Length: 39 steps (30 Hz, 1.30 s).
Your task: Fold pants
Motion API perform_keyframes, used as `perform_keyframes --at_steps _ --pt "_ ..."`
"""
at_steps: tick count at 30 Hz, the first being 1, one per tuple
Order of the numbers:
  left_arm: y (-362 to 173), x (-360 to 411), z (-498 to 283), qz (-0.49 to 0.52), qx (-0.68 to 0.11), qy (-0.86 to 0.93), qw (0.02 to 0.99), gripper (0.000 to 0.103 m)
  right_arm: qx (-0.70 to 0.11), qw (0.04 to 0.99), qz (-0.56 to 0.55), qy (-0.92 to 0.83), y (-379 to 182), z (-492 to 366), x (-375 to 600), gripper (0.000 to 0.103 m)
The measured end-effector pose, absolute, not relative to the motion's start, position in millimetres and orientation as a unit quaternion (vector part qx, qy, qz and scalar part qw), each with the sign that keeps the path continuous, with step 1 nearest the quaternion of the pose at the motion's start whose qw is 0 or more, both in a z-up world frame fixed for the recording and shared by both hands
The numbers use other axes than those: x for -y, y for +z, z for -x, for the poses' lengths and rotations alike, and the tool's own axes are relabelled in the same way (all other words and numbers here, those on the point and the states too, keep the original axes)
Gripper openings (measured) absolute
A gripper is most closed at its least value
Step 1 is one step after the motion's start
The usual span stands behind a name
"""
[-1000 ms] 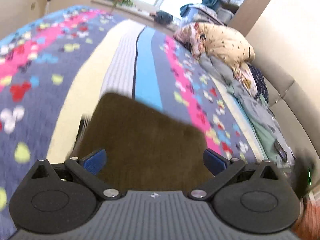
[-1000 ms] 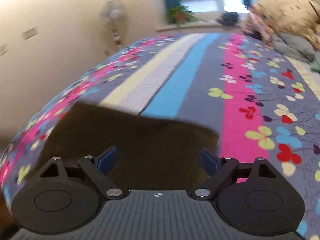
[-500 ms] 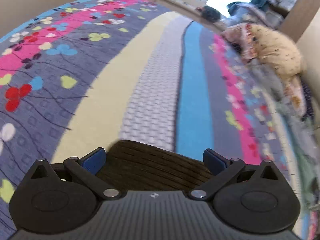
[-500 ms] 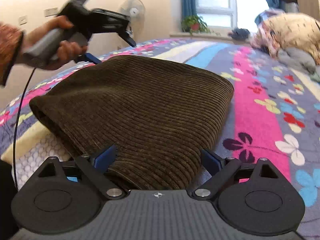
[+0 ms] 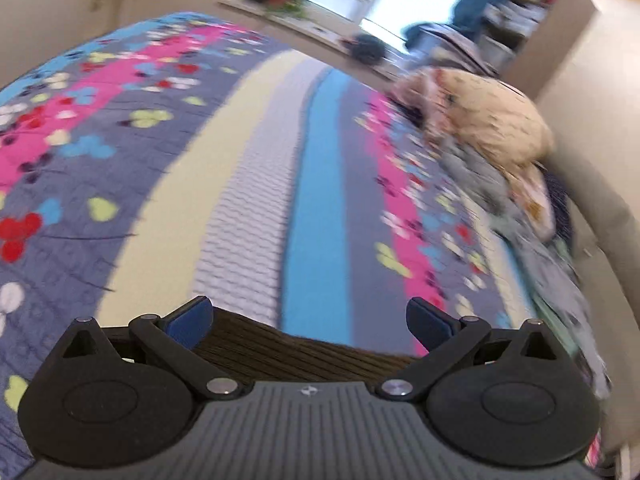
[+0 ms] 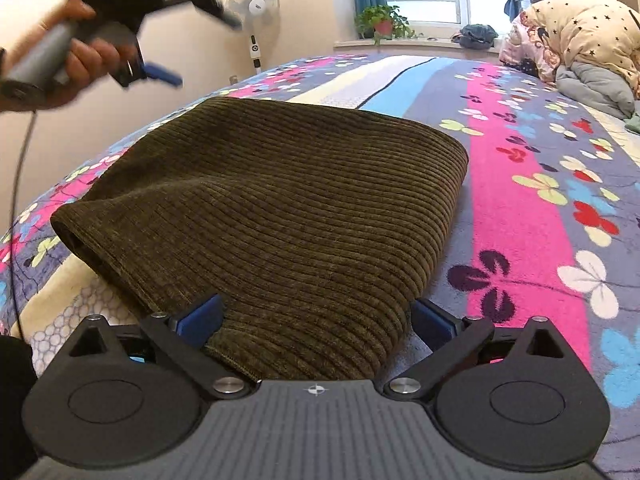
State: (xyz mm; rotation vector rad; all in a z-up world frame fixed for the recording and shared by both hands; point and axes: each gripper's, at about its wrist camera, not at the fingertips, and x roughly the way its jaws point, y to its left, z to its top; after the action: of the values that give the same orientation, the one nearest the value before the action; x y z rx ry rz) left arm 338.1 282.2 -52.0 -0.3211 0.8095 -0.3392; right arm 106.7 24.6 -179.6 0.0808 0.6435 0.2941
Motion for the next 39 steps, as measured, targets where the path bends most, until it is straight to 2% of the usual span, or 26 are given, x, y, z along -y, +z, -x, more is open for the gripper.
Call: perform_keyframes --at_steps 6,15,17,20,22,27,34,39 --pt "-98.4 -249.2 -355.3 0.102 -0.444 -0.165 0.875 0.103 -0.319 0.935 -0.054 0.144 -184.5 -110.1 -19.1 0.102" --pt "-135.4 -231.4 -369.1 -0.001 -0.420 -0.150 0.895 0.103 -0.325 0.930 -0.082 0.153 -193.9 -118.4 -13.5 0.102" --pt "-129.0 -232.8 -367.1 0.010 -0.422 -0.148 0.895 0.103 -0.331 0.927 -0.085 0.153 -192.8 -120.6 -11.7 0.102" --pt "-98.0 -252.4 -359.4 0.081 -0.422 -0.142 0.892 0.103 -0.342 0.924 -0.083 0.150 -179.5 -123.3 -10.8 0.102" --pt "-70.3 -270.4 -342.1 0.113 -0.394 -0.147 0.900 0.103 -0.324 0.930 -0.074 0.154 -162.5 -120.4 -8.0 0.102" --pt "-36.0 -317.4 -294.4 0.095 -0.361 -0.130 0.919 0.103 -0.302 0.934 -0.122 0.147 -125.5 -109.5 18.4 0.102" --pt "-69.5 -353.1 -270.3 0.040 -0.418 -0.147 0.895 0.103 -0.350 0.910 -0.191 0.110 -128.2 -108.5 41.8 0.102" --pt "-110.9 -368.6 -290.9 0.101 -0.471 -0.145 0.864 0.103 -0.398 0.874 -0.249 0.128 -149.6 -134.7 42.6 0.102"
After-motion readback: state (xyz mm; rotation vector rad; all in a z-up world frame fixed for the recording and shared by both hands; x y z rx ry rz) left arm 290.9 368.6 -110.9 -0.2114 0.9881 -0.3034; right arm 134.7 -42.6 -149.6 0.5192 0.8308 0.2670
